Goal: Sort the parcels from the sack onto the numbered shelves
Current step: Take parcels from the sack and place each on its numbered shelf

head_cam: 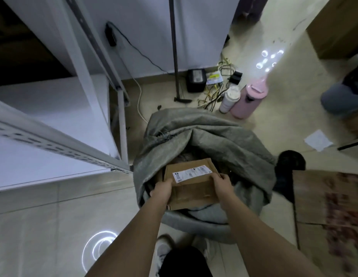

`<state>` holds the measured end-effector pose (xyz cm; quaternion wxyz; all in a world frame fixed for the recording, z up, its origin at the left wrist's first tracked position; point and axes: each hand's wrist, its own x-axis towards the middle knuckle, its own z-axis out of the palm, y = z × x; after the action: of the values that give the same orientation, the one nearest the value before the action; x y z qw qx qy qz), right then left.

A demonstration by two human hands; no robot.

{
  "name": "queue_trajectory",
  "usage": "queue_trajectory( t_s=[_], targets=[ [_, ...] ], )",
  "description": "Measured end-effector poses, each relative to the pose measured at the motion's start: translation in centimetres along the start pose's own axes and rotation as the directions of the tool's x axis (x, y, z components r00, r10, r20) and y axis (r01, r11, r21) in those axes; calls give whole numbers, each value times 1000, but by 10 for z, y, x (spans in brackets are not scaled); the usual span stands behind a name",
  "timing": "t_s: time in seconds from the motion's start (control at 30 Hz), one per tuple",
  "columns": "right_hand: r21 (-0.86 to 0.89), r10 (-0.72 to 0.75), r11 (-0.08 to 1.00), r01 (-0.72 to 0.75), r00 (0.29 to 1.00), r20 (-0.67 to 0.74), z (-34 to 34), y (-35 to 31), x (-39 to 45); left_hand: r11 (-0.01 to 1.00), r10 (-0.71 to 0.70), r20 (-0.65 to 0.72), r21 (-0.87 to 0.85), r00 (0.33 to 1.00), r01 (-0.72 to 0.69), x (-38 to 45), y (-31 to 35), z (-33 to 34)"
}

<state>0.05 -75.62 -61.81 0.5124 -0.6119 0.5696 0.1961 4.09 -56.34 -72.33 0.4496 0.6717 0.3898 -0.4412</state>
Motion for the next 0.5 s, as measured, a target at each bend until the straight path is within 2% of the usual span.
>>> queue_trajectory(
  t_s=[0.1, 0.13, 0.2, 0.3, 0.4, 0.5],
  targets=[
    [107, -11, 994, 7, 999, 35, -31, -12, -68, 1000, 6, 27, 13, 1000, -6, -91, 19, -18],
    [133, -24, 991, 20, 999, 27, -42, -18, -93, 1000, 10, 46, 19, 999, -11, -148, 33, -25],
    [151, -68, 986, 72, 997, -34, -58, -28, -133, 998, 47, 64, 50, 997, -50, -243, 55, -36],
    [73, -186, 977, 198, 972, -147, -77, -42, -193, 993, 71, 100, 87, 992, -80, -320, 66, -44],
    [-54, -352, 936, 349, 910, -219, -85, -52, -239, 989, 83, 96, 111, 992, -93, -352, 69, -44],
    [-201, -557, 830, 520, 792, -249, -92, -60, -266, 990, 113, 152, 73, 982, -125, -382, 78, -40]
  ],
)
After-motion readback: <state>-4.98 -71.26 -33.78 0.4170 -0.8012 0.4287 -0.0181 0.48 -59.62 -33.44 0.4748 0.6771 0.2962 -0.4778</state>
